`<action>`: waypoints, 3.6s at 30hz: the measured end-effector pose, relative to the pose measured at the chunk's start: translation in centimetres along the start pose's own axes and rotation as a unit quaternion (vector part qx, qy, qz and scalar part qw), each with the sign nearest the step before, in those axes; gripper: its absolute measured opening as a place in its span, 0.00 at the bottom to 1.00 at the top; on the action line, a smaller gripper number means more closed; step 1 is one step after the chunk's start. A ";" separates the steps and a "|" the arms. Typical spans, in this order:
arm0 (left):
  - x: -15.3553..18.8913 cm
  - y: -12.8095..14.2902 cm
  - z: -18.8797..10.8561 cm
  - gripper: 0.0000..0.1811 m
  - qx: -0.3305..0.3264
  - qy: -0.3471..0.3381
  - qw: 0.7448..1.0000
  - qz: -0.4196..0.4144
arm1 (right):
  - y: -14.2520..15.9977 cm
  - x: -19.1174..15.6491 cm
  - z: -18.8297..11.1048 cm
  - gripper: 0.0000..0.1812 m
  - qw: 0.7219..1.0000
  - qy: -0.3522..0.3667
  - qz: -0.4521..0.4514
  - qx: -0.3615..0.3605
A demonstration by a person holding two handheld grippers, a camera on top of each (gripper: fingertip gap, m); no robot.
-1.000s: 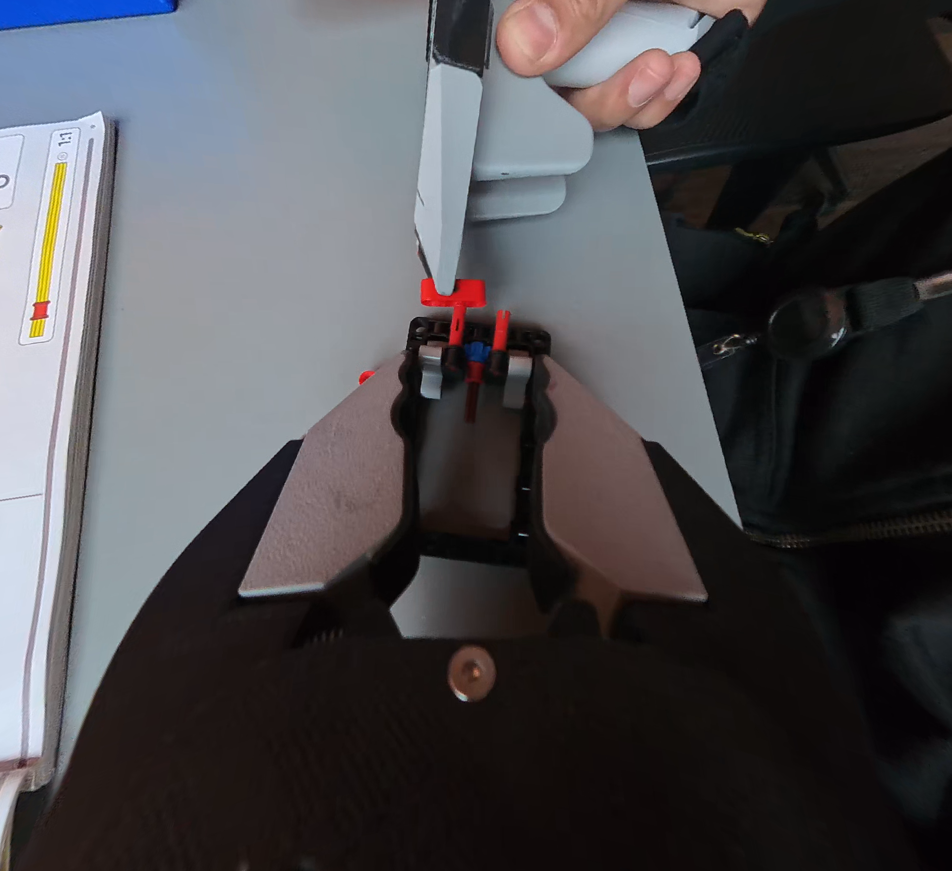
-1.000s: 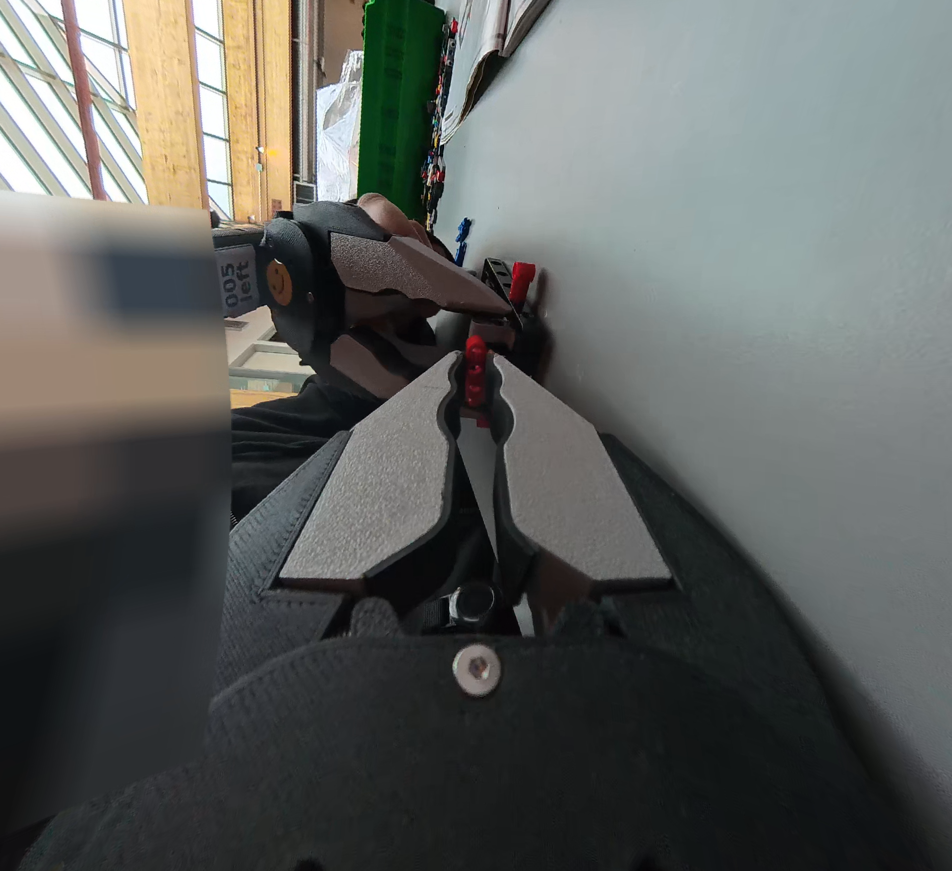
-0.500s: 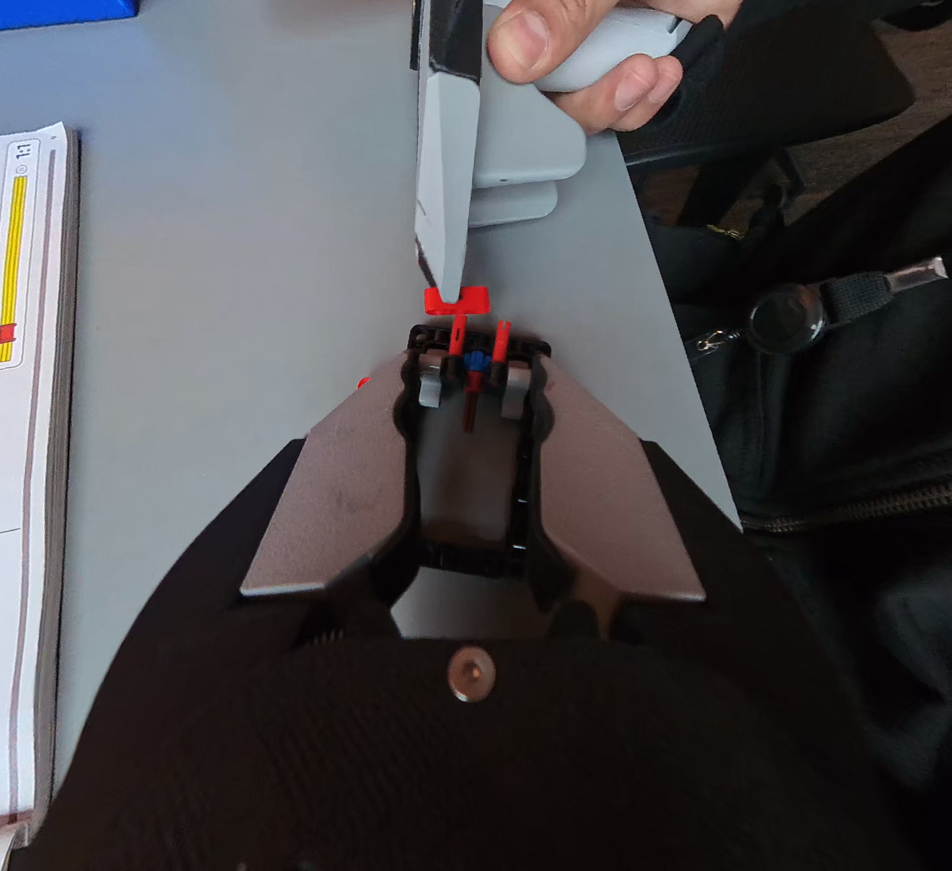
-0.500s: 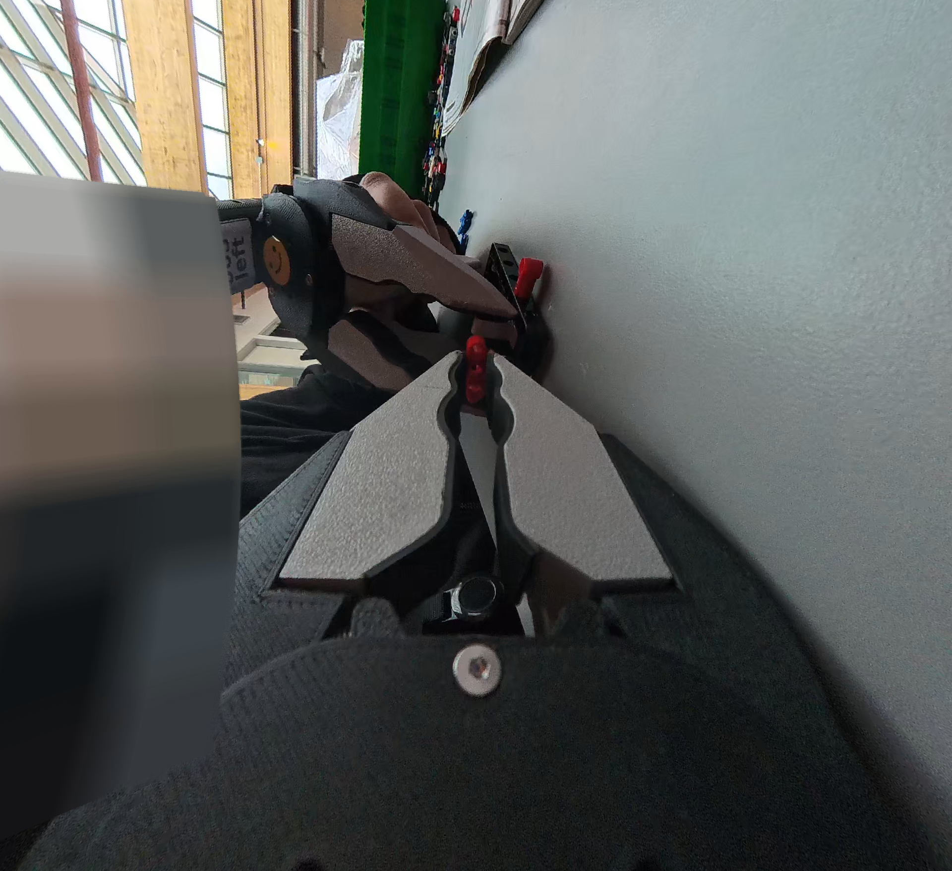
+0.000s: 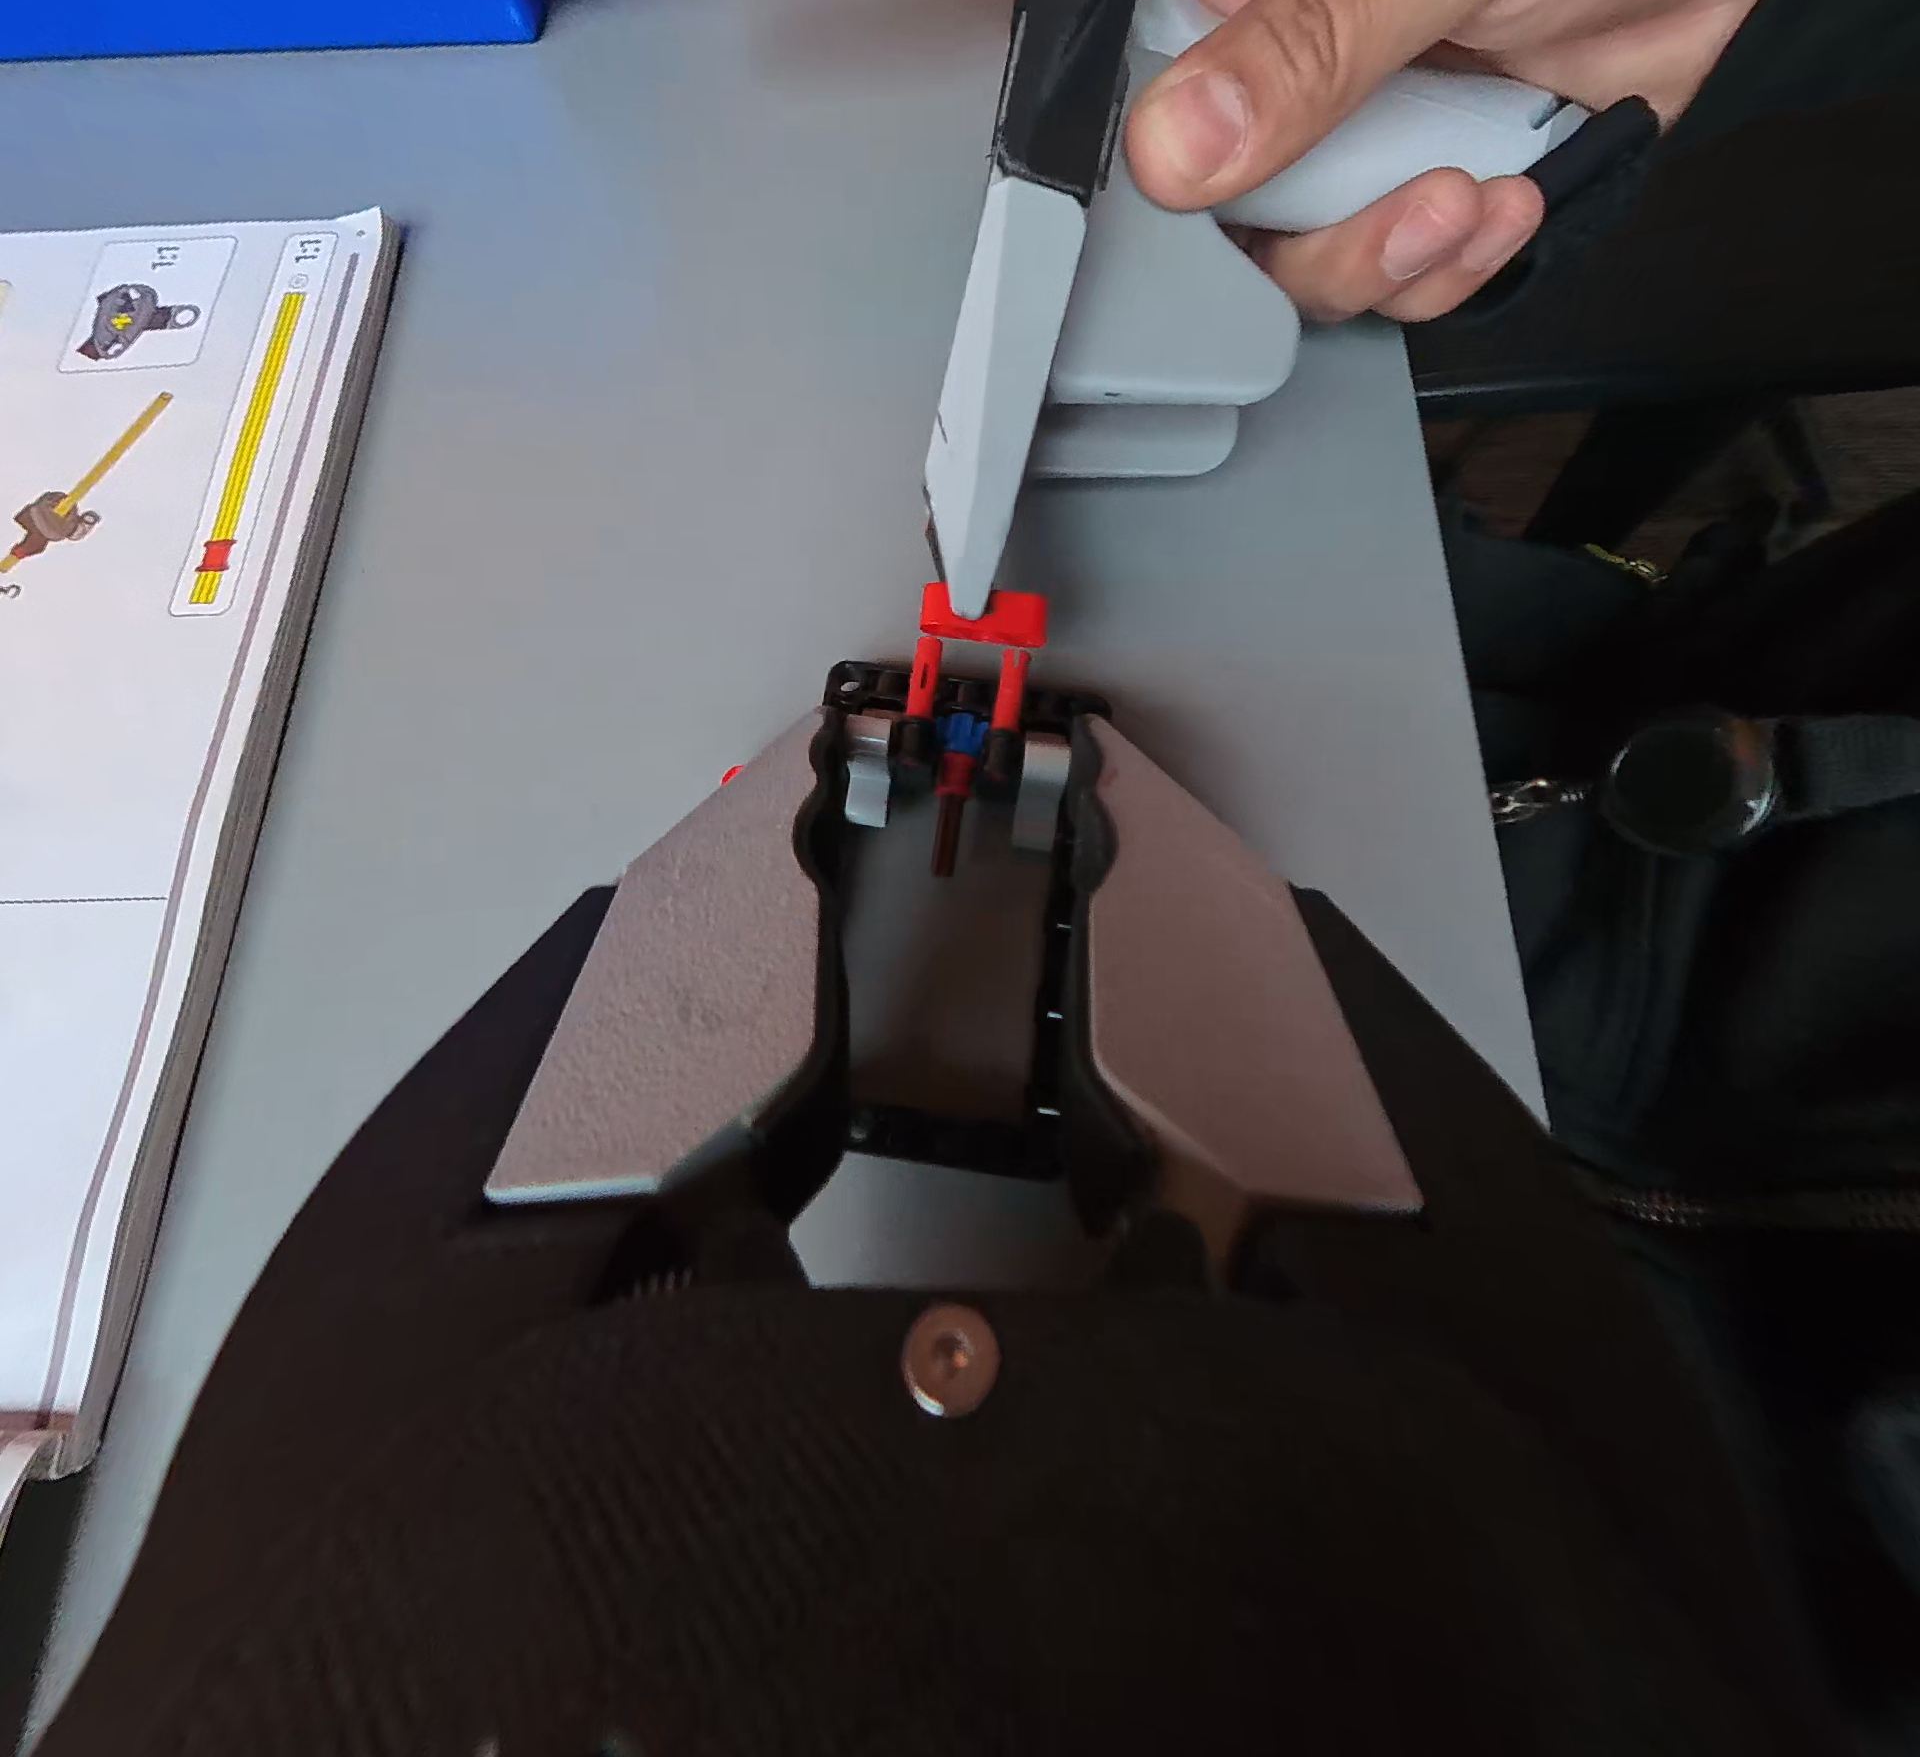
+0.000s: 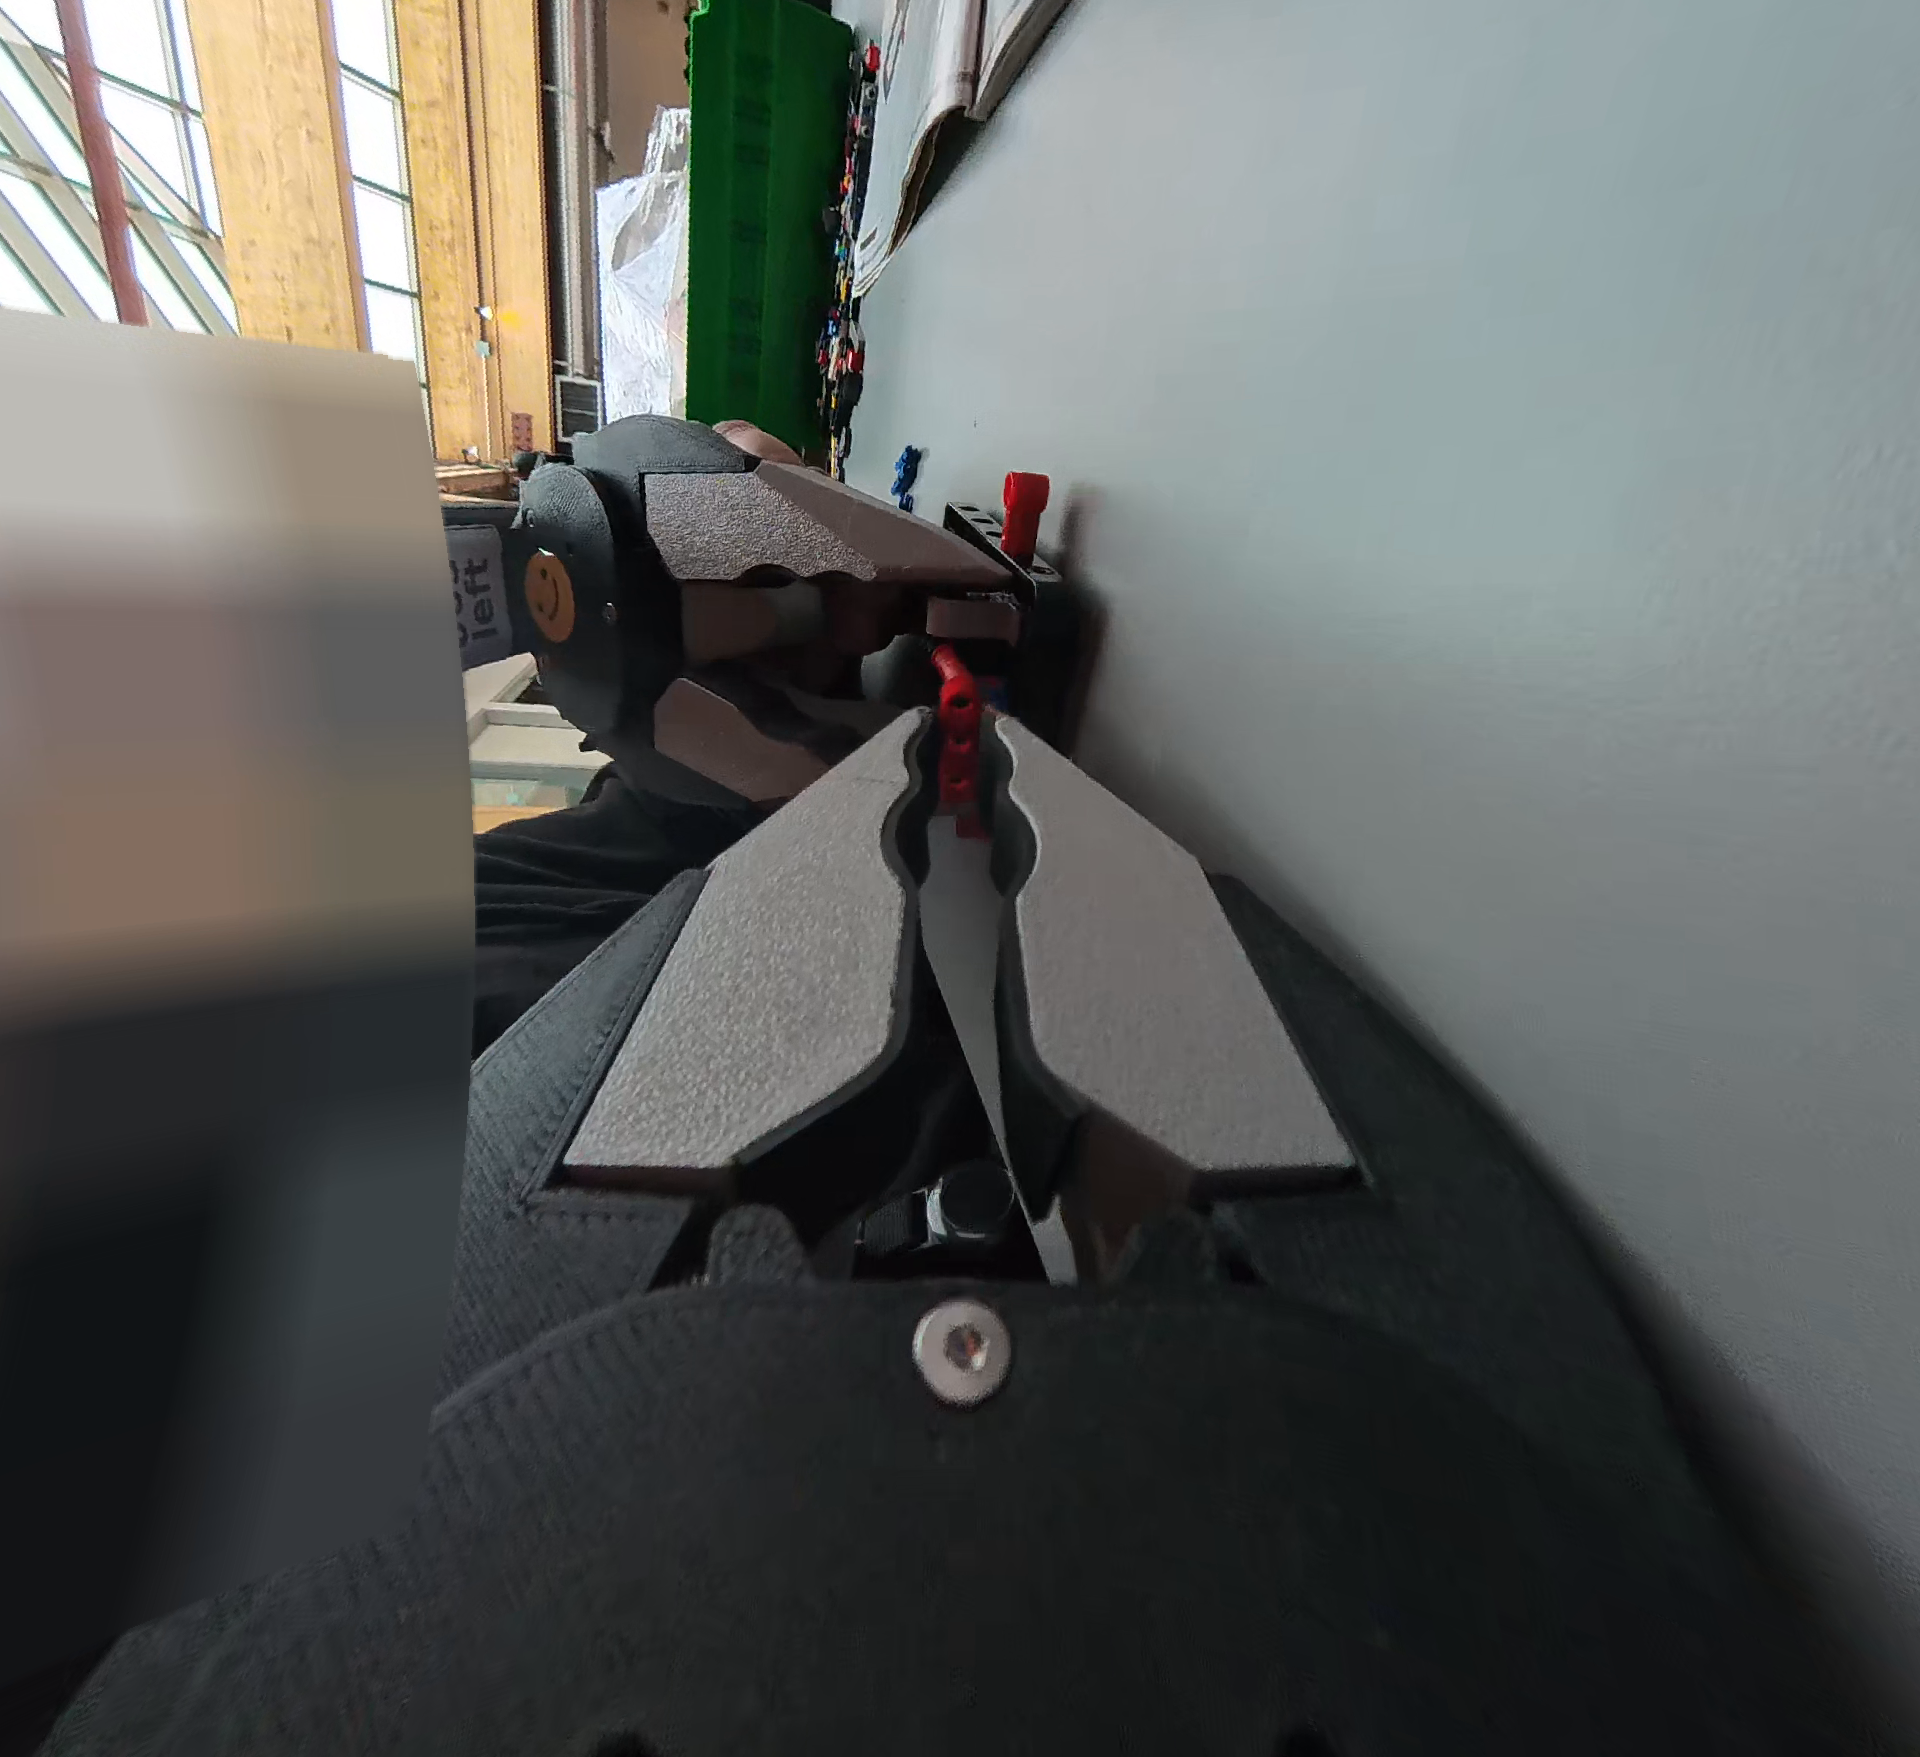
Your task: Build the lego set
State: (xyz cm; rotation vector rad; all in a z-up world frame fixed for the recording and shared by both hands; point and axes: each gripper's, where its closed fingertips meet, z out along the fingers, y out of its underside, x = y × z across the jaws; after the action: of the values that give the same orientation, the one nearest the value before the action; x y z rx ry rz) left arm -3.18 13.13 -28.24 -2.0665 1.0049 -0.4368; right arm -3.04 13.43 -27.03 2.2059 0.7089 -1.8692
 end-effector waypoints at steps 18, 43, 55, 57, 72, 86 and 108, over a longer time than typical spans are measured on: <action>-0.2 0.0 0.0 0.22 0.000 -0.008 1.000 -0.001 | -0.3 0.1 0.4 0.03 1.000 0.003 0.013 -0.008; -0.7 0.2 -0.2 0.22 -0.001 -0.020 1.000 -0.025 | -0.8 0.0 0.8 0.03 0.999 0.005 0.041 0.015; -0.7 0.3 -0.3 0.22 0.000 -0.017 0.999 -0.031 | -0.7 0.0 1.0 0.03 0.996 0.002 0.089 -0.027; -0.7 0.3 -0.2 0.22 0.000 -0.017 0.999 -0.031 | -0.7 0.0 1.0 0.03 0.995 0.002 0.096 -0.031; -0.8 0.3 -0.3 0.22 0.001 -0.014 0.999 -0.049 | -0.7 0.1 1.2 0.03 0.999 0.008 0.038 -0.021; -0.9 0.3 -0.3 0.22 0.003 -0.008 0.998 -0.062 | 0.4 -0.2 1.7 0.02 0.997 -0.001 -0.028 -0.065; -0.6 -0.2 -1.0 0.26 0.015 -0.003 1.000 -0.026 | 0.4 -0.9 -0.7 0.02 0.971 0.051 -0.196 -0.128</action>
State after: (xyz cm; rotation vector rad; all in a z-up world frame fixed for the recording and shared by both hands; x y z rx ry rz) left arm -4.02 13.16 -27.48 -2.0692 0.9381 -0.4687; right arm -2.34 13.09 -26.12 2.1199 1.4090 -1.7028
